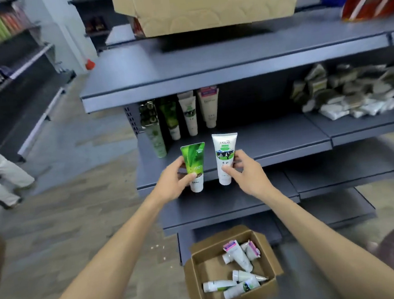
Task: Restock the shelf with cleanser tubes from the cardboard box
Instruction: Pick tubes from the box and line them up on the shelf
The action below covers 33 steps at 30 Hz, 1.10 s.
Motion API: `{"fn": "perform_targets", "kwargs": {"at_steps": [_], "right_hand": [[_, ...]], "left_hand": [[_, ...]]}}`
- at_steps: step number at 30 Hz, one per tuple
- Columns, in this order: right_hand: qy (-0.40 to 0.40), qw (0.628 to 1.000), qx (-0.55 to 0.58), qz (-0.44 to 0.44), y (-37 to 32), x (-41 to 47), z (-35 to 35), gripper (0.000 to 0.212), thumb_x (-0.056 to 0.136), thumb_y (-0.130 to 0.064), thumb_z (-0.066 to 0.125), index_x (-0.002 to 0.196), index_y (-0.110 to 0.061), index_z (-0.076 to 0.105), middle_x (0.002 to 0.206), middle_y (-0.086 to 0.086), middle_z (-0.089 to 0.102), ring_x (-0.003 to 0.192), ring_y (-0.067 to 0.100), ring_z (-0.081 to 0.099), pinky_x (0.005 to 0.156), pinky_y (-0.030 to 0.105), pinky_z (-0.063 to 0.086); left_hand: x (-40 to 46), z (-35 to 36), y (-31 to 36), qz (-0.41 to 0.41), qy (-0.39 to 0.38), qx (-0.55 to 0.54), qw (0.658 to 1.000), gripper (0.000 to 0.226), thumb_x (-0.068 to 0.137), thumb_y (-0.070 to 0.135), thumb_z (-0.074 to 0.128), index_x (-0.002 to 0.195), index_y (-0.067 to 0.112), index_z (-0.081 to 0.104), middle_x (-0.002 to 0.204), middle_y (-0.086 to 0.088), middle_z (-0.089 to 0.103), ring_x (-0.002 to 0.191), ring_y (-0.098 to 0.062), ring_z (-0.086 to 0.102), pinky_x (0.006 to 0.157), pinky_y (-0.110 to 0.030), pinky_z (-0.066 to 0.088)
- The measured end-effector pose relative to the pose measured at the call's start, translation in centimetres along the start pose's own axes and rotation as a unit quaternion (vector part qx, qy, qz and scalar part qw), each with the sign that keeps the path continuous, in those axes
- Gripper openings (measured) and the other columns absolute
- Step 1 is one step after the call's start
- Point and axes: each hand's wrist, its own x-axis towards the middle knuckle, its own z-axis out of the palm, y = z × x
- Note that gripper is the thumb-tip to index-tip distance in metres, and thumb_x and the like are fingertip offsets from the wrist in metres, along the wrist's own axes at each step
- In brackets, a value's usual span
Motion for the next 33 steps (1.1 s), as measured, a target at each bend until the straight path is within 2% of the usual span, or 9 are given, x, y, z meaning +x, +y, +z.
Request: {"fn": "perform_targets", "kwargs": {"at_steps": [5, 10, 14, 18, 22, 24, 27, 30, 33], "right_hand": [[-0.016, 1.0, -0.006, -0.014, -0.4, 3.2, -0.9, 0.026, 0.093, -0.027, 0.064, 0.116, -0.02, 0.055, 0.109, -0.006, 0.066, 0.1, 0.01, 0.063, 0.083, 0.025, 0.048], [-0.033, 0.999, -0.008, -0.004, 0.9, 5.9, -1.0, 0.02, 0.093, -0.025, 0.064, 0.11, -0.018, 0.056, 0.105, -0.005, 0.066, 0.098, 0.014, 0.064, 0.081, 0.027, 0.051], [-0.038, 0.999, -0.014, 0.005, 2.1, 7.7, -0.8, 0.016, 0.092, -0.025, 0.062, 0.101, -0.014, 0.054, 0.099, 0.002, 0.067, 0.094, 0.021, 0.064, 0.077, 0.035, 0.053], [-0.038, 0.999, -0.014, 0.003, 3.1, 8.4, -0.3, 0.014, 0.092, -0.026, 0.06, 0.092, -0.017, 0.05, 0.092, 0.005, 0.067, 0.083, 0.021, 0.063, 0.068, 0.032, 0.051], [-0.051, 0.998, -0.028, -0.018, 3.3, 9.2, 0.1, 0.015, 0.093, -0.025, 0.062, 0.09, -0.018, 0.049, 0.089, 0.001, 0.064, 0.077, 0.013, 0.057, 0.063, 0.023, 0.045], [-0.052, 0.998, -0.034, -0.024, 3.5, 9.6, 0.4, 0.015, 0.093, -0.024, 0.062, 0.092, -0.018, 0.049, 0.09, -0.002, 0.064, 0.079, 0.012, 0.058, 0.063, 0.021, 0.045], [-0.046, 0.998, -0.038, -0.025, 3.7, 10.3, 1.0, 0.015, 0.093, -0.025, 0.062, 0.094, -0.018, 0.049, 0.092, -0.002, 0.064, 0.084, 0.014, 0.061, 0.069, 0.028, 0.05], [-0.036, 0.998, -0.046, -0.027, 3.7, 10.8, 1.9, 0.015, 0.093, -0.027, 0.062, 0.096, -0.019, 0.05, 0.095, -0.003, 0.066, 0.087, 0.014, 0.062, 0.075, 0.034, 0.053], [-0.026, 0.998, -0.043, -0.028, 3.6, 11.0, 2.6, 0.015, 0.093, -0.028, 0.063, 0.097, -0.021, 0.05, 0.096, -0.004, 0.067, 0.088, 0.013, 0.063, 0.077, 0.035, 0.054]], "left_hand": [[1.0, -0.5, 0.4, -0.006, 0.031, 0.021, 0.999, 0.041, 0.078, 0.042, 0.065, 0.117, 0.039, 0.052, 0.104, 0.004, 0.069, 0.092, -0.023, 0.071, 0.086, -0.051, 0.056], [2.1, 0.6, 0.2, -0.028, 0.063, 0.009, 0.998, 0.034, 0.082, 0.038, 0.064, 0.113, 0.042, 0.052, 0.109, 0.001, 0.069, 0.089, -0.026, 0.072, 0.084, -0.053, 0.056], [3.2, 1.8, -0.7, -0.026, 0.114, -0.005, 0.993, 0.034, 0.083, 0.032, 0.061, 0.107, 0.054, 0.051, 0.112, 0.0, 0.068, 0.089, -0.029, 0.072, 0.087, -0.055, 0.054], [3.2, 2.8, -1.2, -0.042, 0.143, -0.008, 0.989, 0.035, 0.086, 0.024, 0.062, 0.118, 0.033, 0.051, 0.109, -0.002, 0.068, 0.09, -0.024, 0.072, 0.088, -0.05, 0.055], [3.4, 2.5, -1.6, -0.054, 0.155, -0.014, 0.986, 0.037, 0.092, 0.014, 0.063, 0.118, 0.037, 0.05, 0.112, 0.001, 0.067, 0.09, -0.019, 0.072, 0.087, -0.042, 0.056], [3.7, 2.2, -1.7, -0.061, 0.156, -0.023, 0.986, 0.04, 0.094, 0.009, 0.061, 0.125, 0.029, 0.049, 0.117, 0.0, 0.066, 0.09, -0.018, 0.072, 0.086, -0.038, 0.055], [4.6, 1.4, -2.0, -0.061, 0.15, -0.027, 0.986, 0.042, 0.094, 0.01, 0.061, 0.13, 0.026, 0.046, 0.122, -0.001, 0.064, 0.094, -0.022, 0.071, 0.09, -0.04, 0.055], [4.8, 0.7, -2.4, -0.057, 0.148, -0.026, 0.987, 0.044, 0.094, 0.011, 0.061, 0.128, 0.034, 0.046, 0.123, 0.003, 0.063, 0.097, -0.026, 0.07, 0.094, -0.044, 0.053], [5.0, 0.2, -3.6, -0.037, 0.146, -0.018, 0.988, 0.05, 0.089, 0.024, 0.063, 0.114, 0.063, 0.045, 0.121, 0.003, 0.065, 0.095, -0.03, 0.069, 0.093, -0.046, 0.053]]}}
